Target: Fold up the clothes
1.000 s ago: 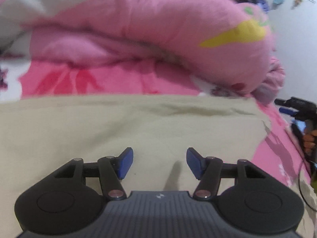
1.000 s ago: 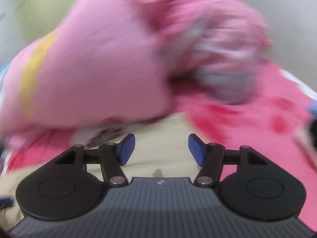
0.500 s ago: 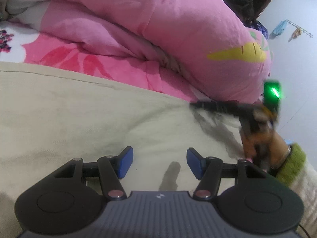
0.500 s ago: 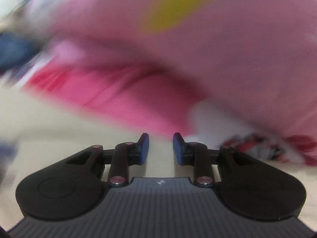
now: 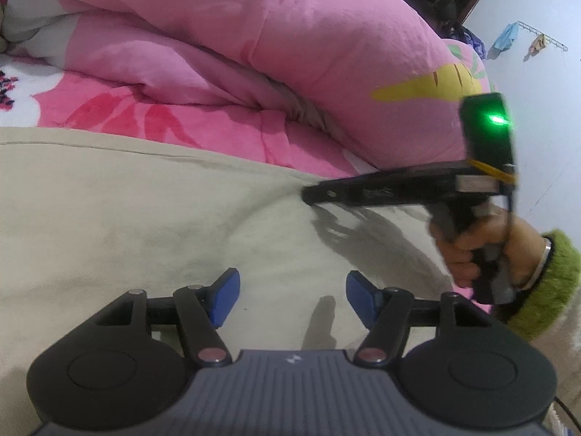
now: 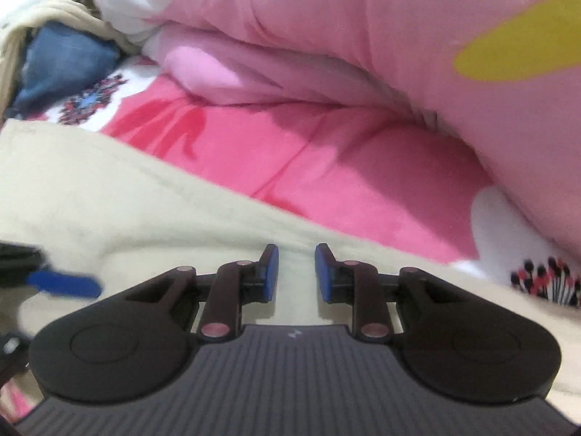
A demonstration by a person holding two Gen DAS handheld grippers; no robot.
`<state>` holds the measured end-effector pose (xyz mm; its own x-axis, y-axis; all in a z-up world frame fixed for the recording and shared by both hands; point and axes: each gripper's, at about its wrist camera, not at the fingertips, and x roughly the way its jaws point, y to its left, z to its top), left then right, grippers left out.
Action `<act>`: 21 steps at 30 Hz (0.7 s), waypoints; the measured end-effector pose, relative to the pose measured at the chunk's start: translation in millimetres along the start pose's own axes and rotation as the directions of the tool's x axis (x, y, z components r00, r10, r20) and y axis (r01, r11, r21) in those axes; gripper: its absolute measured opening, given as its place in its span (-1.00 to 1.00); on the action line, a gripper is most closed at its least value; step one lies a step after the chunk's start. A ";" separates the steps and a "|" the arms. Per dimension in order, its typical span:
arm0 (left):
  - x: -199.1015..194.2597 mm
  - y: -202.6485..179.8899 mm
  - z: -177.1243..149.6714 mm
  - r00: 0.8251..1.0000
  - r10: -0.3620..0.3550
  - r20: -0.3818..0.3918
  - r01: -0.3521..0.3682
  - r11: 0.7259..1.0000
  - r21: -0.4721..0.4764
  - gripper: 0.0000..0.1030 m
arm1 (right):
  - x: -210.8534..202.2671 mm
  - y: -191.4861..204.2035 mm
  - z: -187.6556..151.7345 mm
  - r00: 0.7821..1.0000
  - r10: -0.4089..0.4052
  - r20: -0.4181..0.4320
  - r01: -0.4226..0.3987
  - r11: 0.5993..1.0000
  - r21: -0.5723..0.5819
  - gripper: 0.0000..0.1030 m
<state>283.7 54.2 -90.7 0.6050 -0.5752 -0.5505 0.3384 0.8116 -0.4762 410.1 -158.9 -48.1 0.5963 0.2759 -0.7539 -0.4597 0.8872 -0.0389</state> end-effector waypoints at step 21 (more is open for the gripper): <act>-0.1 2.8 3.1 1.000 -0.022 0.004 0.022 0.999 -0.024 0.34 | 17.4 68.6 23.6 0.991 0.127 -0.049 -0.136 0.944 -0.301 -0.34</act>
<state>286.8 56.9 -89.9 0.6001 -0.5926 -0.5373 0.3343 0.7960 -0.5045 404.6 -84.5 -48.3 0.4998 0.3681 -0.7841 -0.7130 0.6888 -0.1311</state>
